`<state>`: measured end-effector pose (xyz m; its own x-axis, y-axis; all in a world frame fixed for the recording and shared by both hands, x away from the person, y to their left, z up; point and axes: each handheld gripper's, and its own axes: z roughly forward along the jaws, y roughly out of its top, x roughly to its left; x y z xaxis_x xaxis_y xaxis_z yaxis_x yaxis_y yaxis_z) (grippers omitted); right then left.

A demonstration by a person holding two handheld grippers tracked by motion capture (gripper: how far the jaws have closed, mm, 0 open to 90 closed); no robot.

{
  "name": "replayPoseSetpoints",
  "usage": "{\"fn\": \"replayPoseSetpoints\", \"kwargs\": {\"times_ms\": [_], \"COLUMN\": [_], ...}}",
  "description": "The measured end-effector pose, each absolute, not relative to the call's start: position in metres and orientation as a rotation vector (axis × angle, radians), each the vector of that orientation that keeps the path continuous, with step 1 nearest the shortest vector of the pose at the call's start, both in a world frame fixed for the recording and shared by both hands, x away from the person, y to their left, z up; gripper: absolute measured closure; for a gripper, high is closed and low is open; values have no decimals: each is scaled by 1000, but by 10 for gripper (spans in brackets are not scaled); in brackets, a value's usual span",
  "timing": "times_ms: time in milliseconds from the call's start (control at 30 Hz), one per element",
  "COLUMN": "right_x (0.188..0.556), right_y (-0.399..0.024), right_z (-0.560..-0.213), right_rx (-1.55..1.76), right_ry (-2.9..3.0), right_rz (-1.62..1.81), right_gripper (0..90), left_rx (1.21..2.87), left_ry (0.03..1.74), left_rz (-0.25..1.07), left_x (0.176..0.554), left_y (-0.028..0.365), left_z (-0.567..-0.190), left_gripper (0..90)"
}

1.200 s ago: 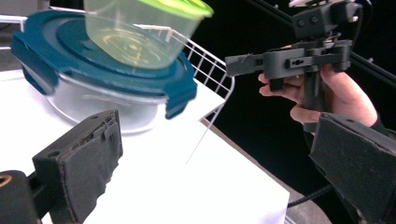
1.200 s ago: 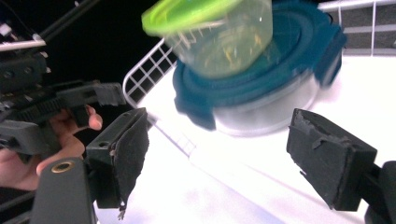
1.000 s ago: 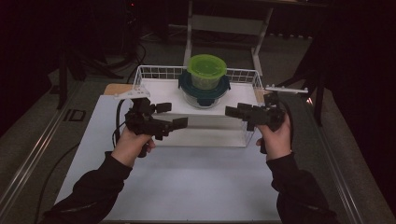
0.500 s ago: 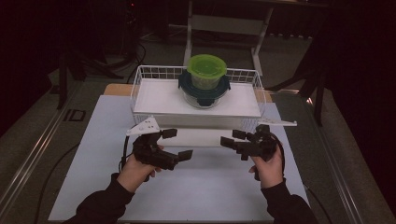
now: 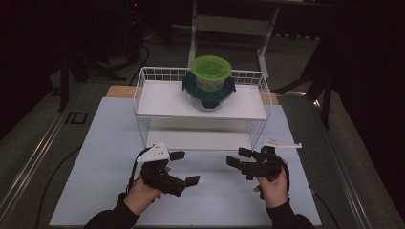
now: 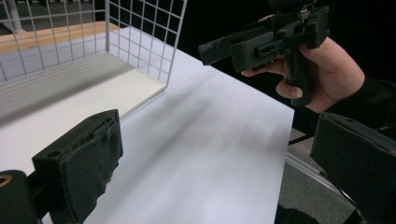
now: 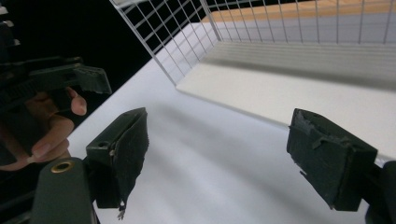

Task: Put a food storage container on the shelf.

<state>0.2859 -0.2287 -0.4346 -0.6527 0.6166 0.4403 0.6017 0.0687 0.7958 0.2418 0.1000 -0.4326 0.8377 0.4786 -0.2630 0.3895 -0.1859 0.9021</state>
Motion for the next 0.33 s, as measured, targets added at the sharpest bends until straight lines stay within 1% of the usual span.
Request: {"fn": "replayPoseSetpoints", "kwargs": {"times_ms": [333], "right_x": [281], "right_y": [-235], "right_z": [-450], "right_rx": [1324], "right_ry": [2270], "right_rz": [1655], "right_gripper": [201], "left_rx": [1800], "left_ry": [672], "left_rz": [100], "left_x": [235], "left_y": [102], "left_z": [-449], "left_gripper": [17]}}
